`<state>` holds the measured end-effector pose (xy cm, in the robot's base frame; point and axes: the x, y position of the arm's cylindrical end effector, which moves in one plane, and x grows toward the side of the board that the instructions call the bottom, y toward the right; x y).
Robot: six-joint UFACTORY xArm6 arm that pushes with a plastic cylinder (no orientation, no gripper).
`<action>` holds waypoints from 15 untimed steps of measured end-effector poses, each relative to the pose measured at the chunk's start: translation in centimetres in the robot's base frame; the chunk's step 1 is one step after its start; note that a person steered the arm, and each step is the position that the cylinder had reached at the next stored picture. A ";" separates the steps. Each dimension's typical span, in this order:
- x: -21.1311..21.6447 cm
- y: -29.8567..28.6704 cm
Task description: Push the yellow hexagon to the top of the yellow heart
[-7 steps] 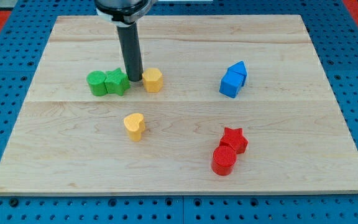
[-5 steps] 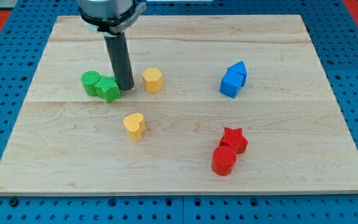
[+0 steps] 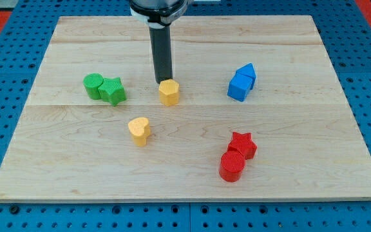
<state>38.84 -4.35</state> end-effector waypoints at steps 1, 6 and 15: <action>1.4 0.0; 1.5 4.5; 4.3 -1.9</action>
<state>43.19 -6.23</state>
